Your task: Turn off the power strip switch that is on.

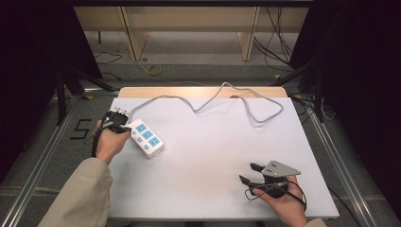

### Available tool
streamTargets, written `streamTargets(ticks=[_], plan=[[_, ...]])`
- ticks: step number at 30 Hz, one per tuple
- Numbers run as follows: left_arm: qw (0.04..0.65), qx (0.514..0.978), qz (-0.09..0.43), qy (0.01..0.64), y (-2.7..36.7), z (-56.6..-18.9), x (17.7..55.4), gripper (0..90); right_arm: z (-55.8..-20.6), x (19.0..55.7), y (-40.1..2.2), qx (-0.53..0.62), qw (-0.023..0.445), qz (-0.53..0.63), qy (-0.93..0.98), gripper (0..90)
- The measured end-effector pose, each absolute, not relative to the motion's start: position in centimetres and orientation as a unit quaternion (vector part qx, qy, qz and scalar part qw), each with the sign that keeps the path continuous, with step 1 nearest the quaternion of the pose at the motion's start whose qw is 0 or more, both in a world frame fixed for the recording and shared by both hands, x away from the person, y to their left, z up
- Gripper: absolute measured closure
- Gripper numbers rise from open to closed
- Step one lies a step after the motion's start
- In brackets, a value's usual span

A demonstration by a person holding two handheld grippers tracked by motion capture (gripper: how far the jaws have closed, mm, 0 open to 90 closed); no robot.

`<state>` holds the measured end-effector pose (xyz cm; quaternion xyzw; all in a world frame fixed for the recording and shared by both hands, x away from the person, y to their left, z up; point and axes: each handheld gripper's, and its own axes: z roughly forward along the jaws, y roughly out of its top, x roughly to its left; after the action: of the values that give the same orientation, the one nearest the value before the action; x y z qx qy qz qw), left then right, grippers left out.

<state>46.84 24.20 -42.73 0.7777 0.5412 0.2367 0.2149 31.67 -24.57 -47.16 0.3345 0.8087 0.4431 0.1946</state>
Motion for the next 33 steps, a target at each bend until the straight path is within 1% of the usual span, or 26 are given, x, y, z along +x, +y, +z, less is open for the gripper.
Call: streamTargets(ticks=[20, 33], plan=[[0.197, 0.785, 0.230, 0.540, 23.6, -43.4, 48.8, 89.7, -47.2, 31.7, -24.6, 0.333, 0.195, 0.443, 0.809, 39.3], [0.187, 0.784, 0.221, 0.549, 24.0, -43.9, 49.3, 89.7, -47.1, 31.6, -24.6, 0.333, 0.195, 0.443, 0.809, 39.3]])
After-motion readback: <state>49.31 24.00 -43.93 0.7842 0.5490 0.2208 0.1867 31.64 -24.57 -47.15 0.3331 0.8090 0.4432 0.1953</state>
